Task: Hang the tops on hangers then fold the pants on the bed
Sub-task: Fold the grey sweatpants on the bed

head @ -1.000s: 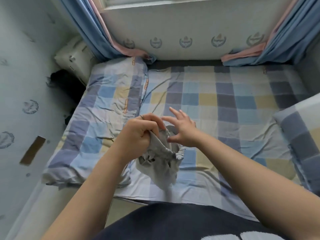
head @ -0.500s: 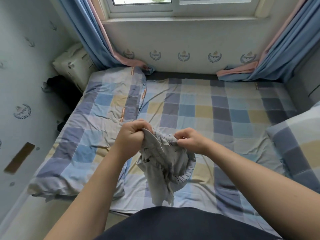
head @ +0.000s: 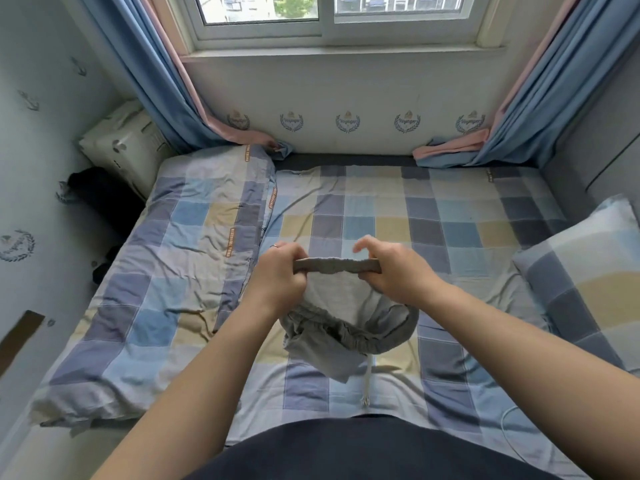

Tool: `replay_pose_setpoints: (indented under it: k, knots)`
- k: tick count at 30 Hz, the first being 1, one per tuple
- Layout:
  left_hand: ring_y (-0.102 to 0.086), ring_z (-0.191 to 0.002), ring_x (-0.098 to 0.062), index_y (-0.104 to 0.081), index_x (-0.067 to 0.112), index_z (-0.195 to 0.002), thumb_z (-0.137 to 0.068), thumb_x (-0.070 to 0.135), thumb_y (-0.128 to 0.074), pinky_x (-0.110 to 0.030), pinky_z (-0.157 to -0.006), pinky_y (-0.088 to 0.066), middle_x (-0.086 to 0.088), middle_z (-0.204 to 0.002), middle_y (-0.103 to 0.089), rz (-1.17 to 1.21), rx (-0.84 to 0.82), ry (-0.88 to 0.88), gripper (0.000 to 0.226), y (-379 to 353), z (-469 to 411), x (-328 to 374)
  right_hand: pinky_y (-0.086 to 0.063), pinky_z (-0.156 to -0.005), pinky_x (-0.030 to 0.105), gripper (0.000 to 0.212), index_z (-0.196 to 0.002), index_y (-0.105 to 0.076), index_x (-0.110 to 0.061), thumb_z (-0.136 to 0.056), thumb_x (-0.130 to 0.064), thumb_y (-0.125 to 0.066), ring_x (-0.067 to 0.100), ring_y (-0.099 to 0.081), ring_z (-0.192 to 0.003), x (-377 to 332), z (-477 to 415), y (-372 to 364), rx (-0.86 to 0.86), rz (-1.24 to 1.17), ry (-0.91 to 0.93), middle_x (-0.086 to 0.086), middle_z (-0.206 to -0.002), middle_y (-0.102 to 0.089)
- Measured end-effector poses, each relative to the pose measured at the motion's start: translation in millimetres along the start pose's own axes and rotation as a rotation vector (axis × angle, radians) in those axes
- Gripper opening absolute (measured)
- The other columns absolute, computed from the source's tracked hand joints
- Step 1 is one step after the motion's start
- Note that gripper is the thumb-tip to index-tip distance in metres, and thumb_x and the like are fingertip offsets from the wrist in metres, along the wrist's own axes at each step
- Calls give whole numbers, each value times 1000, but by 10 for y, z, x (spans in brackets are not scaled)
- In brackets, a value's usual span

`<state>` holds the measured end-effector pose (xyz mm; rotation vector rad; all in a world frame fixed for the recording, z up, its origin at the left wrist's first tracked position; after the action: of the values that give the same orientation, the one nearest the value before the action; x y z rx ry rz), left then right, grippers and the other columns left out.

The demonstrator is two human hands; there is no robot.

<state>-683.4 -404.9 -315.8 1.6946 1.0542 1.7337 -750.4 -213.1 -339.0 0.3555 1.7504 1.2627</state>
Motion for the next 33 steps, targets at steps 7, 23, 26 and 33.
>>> replay_pose_setpoints:
  k: [7, 23, 26, 33]
  knots:
    - [-51, -71, -17, -50, 20, -80, -76, 5, -51, -29, -55, -33, -1, -78, -55, -87, 116, 217, 16, 250, -362, -264, -41, -63, 34, 13, -89, -64, -23, -95, -16, -54, 35, -56, -74, 573, -67, 122, 44, 305, -255, 2, -96, -53]
    - [-68, -90, -41, -66, 3, -99, -84, 8, -61, -42, -76, -60, -22, -103, -69, -56, 100, 743, 16, 376, -386, -1715, -55, -73, 39, 23, -96, -61, -25, -87, -6, -52, 32, -59, -85, 1834, 323, 757, 259, 32, -831, 8, -99, -61]
    - [-72, -61, -32, -60, 2, -103, -98, 9, -52, -38, -55, -59, -21, -84, -73, 360, 62, 967, 12, 224, -249, -1850, -53, -52, 28, 14, -102, -57, -16, -96, -11, -45, 26, -62, -61, 1955, 476, 656, 304, -470, -1138, 13, -88, -62]
    - [-59, -33, -14, -58, 0, -68, -98, 3, -49, -35, -37, -55, -8, -46, -58, 1032, -200, 1263, 32, -28, -120, -1872, -28, -24, 12, 59, -50, -58, -6, -105, -19, -42, 9, -38, -24, 1896, 575, 293, -113, -1272, -1439, 1, -41, -45]
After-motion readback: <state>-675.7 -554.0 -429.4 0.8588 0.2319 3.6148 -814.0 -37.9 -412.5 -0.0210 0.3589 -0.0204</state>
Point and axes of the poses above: each hand's wrist, its own z-axis away from the middle knuckle, its own y-axis out of the back of the hand, x = y × z, the point moved 7 cm from there along -z, towards the middle knuckle
